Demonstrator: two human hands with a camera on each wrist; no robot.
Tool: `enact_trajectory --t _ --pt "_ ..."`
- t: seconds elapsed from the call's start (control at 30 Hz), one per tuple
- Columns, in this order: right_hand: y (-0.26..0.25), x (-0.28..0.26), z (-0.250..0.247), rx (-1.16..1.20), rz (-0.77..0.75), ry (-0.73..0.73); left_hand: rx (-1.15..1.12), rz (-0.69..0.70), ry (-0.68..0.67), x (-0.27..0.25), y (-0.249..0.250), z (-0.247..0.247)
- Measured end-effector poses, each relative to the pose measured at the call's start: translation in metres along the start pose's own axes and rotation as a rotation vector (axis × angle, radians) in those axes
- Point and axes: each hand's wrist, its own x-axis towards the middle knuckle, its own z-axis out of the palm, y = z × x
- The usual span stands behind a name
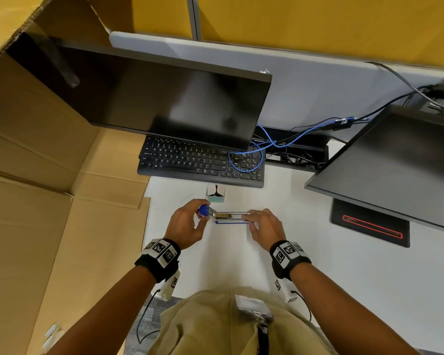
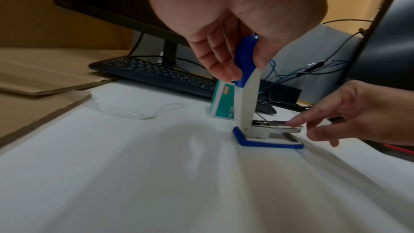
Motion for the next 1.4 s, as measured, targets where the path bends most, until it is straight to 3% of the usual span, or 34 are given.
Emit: enact_trajectory --t 0.2,0.57,0.87,1.1,1.2,1.33,1.4 --pt "-0.003 -0.006 -0.004 -0.051 -0.044 -0.063 0.013 0.105 -0.074 0.011 0.020 0.016" --pt "0.008 -0.014 -0.005 0.190 -0.045 -0.038 0.144 0.121 -0.194 0.030 0.041 0.058" --pt "0.009 -0.014 -0.008 0.387 0.171 0.059 0.221 0.097 -0.242 0.030 0.045 0.076" --pt "0.003 -0.010 -0.008 0.285 0.084 0.034 0.154 0.102 -0.230 0.024 0.035 0.073" --pt "-0.004 -0.009 -0.006 0.218 -0.007 0.044 0.114 0.106 -0.170 0.021 0.027 0.061" --pt "-0.011 -0.006 -0.002 0.165 -0.108 0.034 0.129 0.182 0.088 0.029 0.025 0.034" --pt "-0.012 -0.004 -0.001 0.148 -0.131 0.042 0.173 0.144 0.134 0.041 0.026 0.021"
